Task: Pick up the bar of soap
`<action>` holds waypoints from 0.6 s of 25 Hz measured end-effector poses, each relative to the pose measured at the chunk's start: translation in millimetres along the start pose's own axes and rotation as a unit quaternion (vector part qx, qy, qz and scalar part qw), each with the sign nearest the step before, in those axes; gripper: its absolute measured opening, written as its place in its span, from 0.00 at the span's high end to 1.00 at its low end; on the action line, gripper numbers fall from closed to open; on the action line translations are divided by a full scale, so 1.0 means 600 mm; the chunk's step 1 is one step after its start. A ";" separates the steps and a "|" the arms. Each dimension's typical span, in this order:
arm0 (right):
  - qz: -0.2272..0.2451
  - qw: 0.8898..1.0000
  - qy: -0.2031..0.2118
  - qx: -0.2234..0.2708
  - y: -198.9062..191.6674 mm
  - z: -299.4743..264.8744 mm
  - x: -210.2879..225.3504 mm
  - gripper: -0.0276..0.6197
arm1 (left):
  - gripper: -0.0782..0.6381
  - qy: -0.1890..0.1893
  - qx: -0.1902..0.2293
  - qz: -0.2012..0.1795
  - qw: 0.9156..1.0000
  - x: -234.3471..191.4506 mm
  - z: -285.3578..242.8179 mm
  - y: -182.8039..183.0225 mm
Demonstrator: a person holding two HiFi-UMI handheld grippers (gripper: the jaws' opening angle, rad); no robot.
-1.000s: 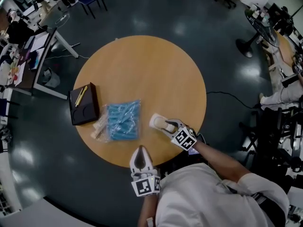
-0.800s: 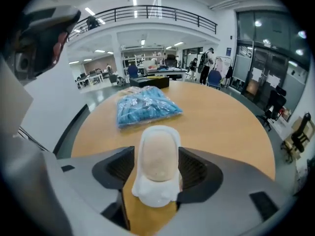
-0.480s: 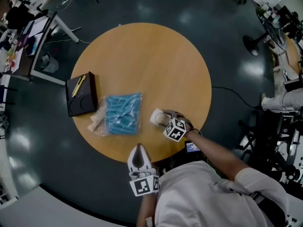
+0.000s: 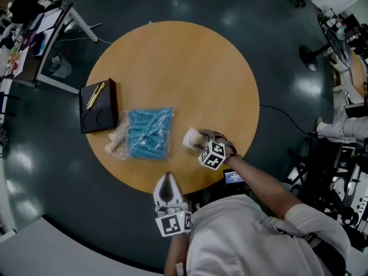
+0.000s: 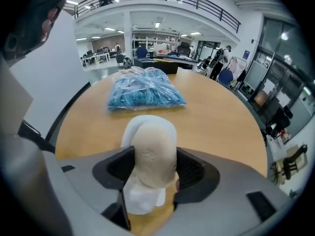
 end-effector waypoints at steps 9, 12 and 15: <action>-0.011 0.995 -0.040 0.094 0.013 0.071 0.000 0.56 | 0.88 0.009 0.003 0.002 1.000 -0.004 0.019 -0.005; -0.033 0.977 -0.058 0.200 0.046 0.168 0.004 0.56 | 0.88 0.001 0.018 -0.004 1.000 0.005 0.021 0.007; -0.040 0.936 -0.088 0.338 0.091 0.316 -0.008 0.56 | 0.88 -0.013 0.040 -0.013 0.999 0.020 0.020 0.034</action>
Point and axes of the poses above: the fingertips, and each gripper's own axes: z backward along the fingers, x to its right, y out of its top, the point moved 5 cm from there along z, backward along the fingers, and after that the axes turned 10 degrees about y, right-handed, at the moved point
